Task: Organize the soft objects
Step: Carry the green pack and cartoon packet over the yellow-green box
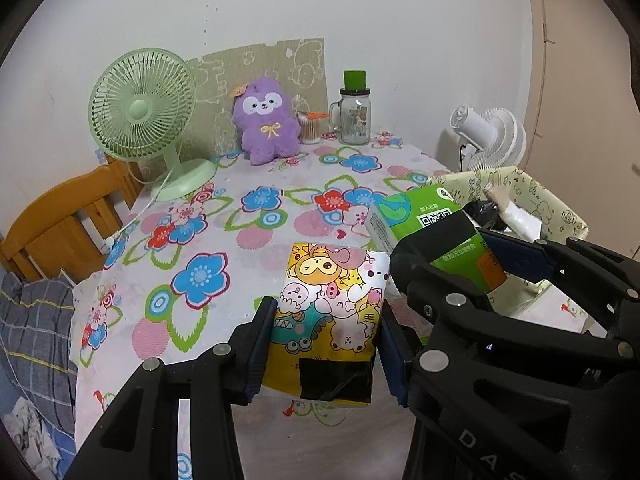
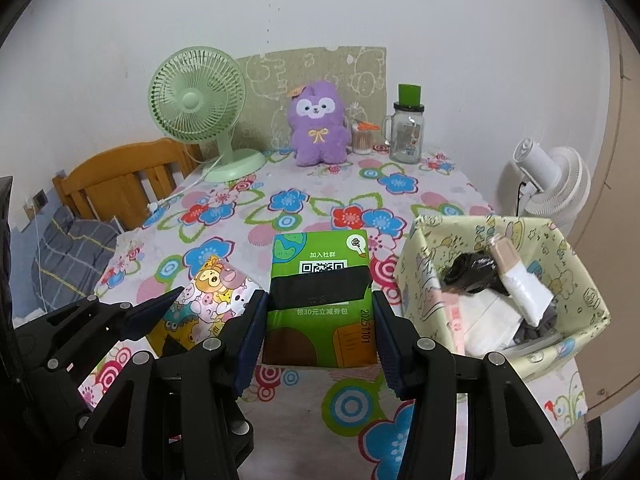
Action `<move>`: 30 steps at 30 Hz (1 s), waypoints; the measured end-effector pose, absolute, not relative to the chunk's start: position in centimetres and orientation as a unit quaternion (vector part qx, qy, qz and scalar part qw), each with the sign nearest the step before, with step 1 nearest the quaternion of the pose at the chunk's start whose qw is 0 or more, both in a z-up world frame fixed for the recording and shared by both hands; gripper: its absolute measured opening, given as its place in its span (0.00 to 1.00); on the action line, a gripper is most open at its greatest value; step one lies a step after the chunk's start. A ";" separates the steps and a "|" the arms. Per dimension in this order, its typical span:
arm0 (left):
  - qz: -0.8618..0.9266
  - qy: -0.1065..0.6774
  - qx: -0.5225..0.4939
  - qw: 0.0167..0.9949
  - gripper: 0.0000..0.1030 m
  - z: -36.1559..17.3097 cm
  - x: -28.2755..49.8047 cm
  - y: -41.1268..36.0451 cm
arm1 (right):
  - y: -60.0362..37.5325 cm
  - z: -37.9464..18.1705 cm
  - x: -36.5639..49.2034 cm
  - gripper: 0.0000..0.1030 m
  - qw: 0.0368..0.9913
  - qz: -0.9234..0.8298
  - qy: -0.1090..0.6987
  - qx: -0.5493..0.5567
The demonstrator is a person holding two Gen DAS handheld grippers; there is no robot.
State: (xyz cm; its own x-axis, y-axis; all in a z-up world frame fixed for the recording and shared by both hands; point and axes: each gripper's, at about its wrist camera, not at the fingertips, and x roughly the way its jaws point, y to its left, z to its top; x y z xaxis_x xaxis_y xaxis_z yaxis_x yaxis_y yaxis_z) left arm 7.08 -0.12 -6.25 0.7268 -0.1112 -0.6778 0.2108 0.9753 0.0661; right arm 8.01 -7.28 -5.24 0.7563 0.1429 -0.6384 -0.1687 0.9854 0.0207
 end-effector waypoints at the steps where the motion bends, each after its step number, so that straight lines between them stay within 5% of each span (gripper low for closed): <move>1: -0.087 0.358 0.069 0.927 0.48 -6.1 7.1 -0.2 | -7.4 -5.1 8.0 0.53 0.937 0.083 0.338 -0.019; 30: -0.098 0.324 0.087 0.937 0.48 -2.0 8.0 -4.2 | -11.5 -0.8 8.5 0.53 0.950 0.072 0.303 -0.006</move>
State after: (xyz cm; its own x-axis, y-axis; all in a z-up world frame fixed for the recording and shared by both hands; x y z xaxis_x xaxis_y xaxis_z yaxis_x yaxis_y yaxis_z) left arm 8.02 -4.24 -1.98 0.7705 -0.1277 -0.6245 0.2408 0.9654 0.0997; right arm 8.48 -11.55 -0.83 0.8059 0.1329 -0.5770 -0.1407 0.9896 0.0314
